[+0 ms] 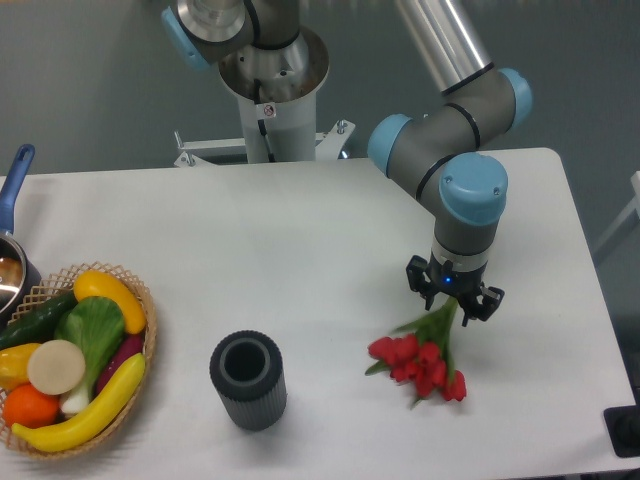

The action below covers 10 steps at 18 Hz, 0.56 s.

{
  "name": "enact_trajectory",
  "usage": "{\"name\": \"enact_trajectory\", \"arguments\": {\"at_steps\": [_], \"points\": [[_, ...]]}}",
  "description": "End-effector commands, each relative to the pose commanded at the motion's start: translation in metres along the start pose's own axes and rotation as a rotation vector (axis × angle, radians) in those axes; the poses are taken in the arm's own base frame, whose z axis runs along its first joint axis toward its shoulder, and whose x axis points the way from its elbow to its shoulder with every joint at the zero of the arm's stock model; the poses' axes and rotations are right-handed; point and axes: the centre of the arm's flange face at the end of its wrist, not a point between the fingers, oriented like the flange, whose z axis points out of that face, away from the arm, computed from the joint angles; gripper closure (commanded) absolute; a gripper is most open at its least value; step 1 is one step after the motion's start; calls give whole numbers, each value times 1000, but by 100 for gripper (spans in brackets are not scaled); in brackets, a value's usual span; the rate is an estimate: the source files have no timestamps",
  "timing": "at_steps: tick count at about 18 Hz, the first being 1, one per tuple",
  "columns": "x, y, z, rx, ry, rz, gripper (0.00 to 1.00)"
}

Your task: Place the flowers on the table

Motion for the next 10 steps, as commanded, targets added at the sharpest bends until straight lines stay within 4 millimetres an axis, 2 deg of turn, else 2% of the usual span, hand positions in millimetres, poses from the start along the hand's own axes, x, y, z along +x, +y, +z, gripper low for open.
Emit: {"name": "enact_trajectory", "arguments": {"at_steps": [5,8,10], "points": [[2,8,-44,19,-60,-3,0],[-7,21,-55,25,-82,-18,0],[-9,24,-62,24,-92,32,0]]}}
